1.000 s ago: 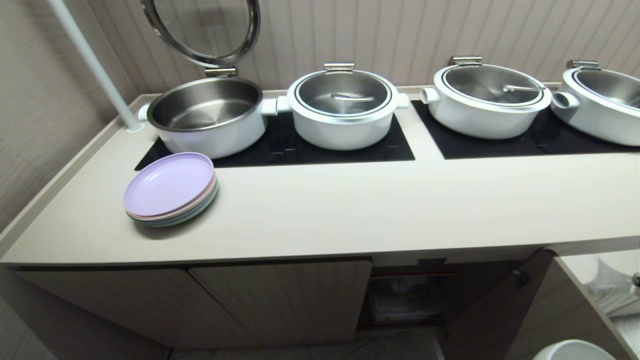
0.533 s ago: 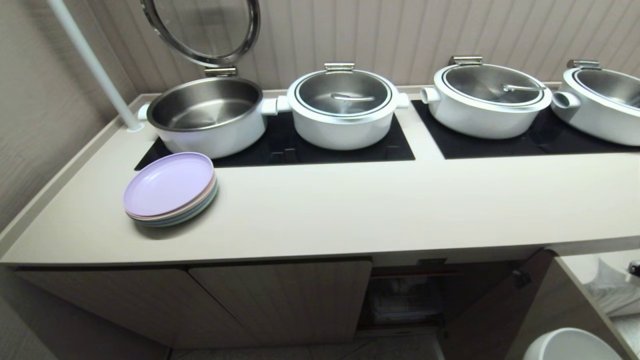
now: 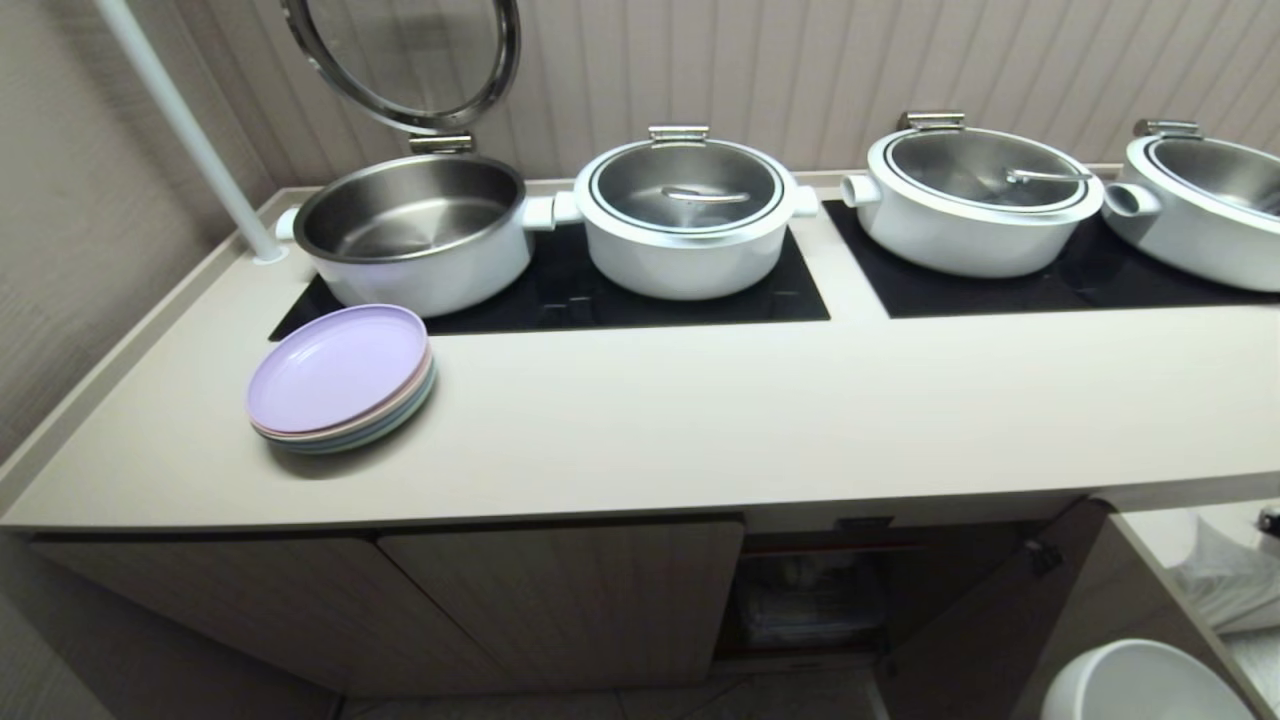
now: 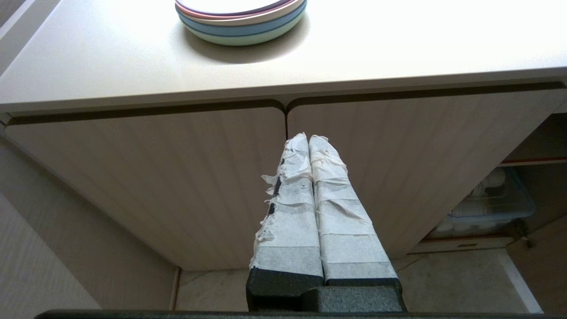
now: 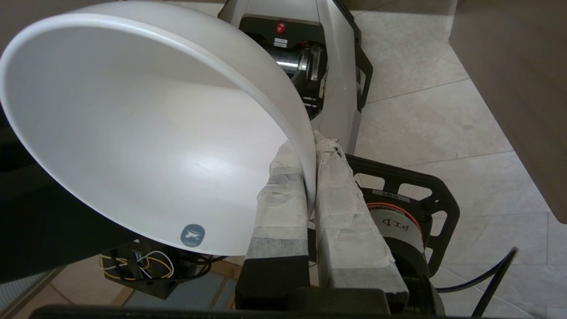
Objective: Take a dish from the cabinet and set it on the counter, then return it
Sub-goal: Place it on the table
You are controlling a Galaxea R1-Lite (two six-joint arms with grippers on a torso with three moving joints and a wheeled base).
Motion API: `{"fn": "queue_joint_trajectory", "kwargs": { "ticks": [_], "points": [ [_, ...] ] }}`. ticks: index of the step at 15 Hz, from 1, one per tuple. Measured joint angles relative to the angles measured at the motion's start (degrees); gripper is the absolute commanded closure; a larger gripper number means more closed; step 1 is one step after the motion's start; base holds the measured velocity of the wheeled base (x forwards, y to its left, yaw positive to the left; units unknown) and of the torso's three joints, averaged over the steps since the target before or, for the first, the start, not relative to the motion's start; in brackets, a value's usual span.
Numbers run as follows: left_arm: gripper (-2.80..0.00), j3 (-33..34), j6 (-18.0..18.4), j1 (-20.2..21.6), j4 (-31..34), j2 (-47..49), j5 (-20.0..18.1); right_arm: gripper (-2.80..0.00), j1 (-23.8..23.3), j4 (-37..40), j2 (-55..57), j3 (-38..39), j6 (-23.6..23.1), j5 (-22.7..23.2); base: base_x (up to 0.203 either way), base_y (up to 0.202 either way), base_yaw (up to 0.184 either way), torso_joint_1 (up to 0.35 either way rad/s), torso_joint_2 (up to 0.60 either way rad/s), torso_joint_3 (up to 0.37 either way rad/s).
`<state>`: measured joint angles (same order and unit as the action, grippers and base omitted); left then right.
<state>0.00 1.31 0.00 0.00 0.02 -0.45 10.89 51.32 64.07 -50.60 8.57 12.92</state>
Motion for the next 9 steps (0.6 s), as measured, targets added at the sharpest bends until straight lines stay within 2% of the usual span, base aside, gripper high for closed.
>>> {"fn": "queue_joint_trajectory", "kwargs": {
  "ticks": [5, 9],
  "points": [
    [0.00, 0.0, -0.1, 0.0, 0.0, 0.0, 0.0, 0.00, -1.2, 0.4, 4.4, -4.7, 0.1, -0.3, 0.000, 0.000, 0.000, 0.000, 0.00, 0.000],
    [0.00, 0.0, 0.0, 0.0, 0.0, 0.0, 0.0, 0.00, -5.4, 2.4, 11.0, -11.8, 0.1, -1.6, 0.000, 0.000, 0.000, 0.000, 0.00, 0.000]
  ]
}}
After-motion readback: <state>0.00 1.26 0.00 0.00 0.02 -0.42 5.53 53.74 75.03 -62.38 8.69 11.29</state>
